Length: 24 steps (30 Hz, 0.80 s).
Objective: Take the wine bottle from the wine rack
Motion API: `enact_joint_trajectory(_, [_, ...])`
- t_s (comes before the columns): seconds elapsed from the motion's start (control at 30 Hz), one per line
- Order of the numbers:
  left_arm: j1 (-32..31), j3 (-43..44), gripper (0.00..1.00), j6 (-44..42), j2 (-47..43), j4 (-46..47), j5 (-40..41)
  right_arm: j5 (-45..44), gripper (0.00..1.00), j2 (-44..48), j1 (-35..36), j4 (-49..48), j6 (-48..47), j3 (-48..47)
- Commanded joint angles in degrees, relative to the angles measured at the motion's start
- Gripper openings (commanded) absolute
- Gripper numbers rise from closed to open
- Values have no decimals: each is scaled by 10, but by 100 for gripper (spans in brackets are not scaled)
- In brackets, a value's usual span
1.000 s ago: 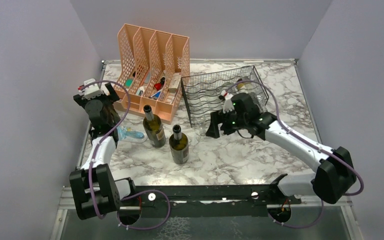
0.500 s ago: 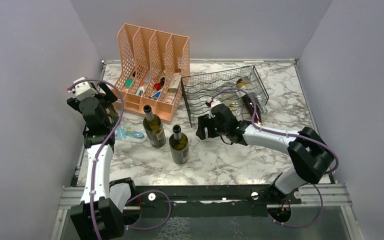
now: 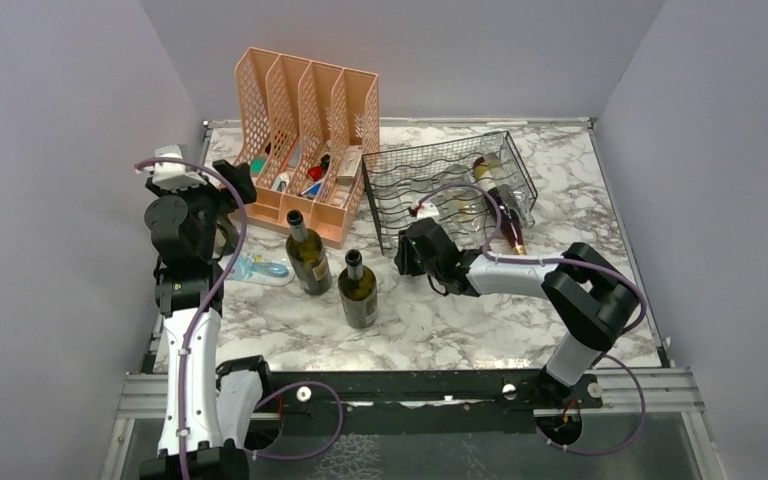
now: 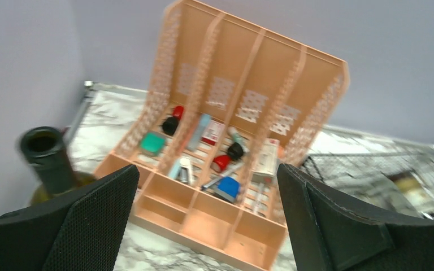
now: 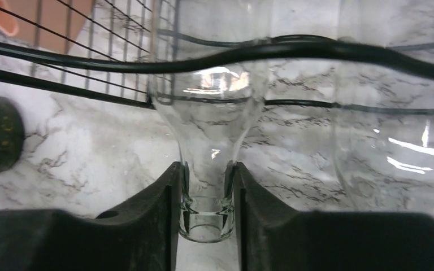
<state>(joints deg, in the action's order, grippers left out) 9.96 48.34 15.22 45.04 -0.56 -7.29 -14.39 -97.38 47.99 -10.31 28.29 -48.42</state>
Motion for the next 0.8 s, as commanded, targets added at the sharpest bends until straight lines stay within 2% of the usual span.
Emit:
enact_joint_trajectory(0.0, [-30,27,99,-3,-26,-11,-115,-13,24,38,10,-3,-3,31])
enact_joint_trajectory(0.07, [-42,30,99,-2,-33,-11,-144,13,15,78,11,17,2,59])
enact_joint_trajectory(0.2, [-61,37,99,8,-38,2,-190,65,13,178,11,113,30,98])
enact_joint_trajectory(0.33, [-91,53,99,14,-29,22,-229,140,6,241,11,254,43,92])
enact_joint_trajectory(0.43, [-124,74,99,26,-10,43,-249,178,1,276,11,388,38,58])
enact_joint_trajectory(0.6, [-188,121,98,14,24,47,-252,226,1,326,11,612,22,-33])
enact_joint_trajectory(0.77, [-263,140,96,-2,51,60,-240,231,1,385,11,748,21,-136])
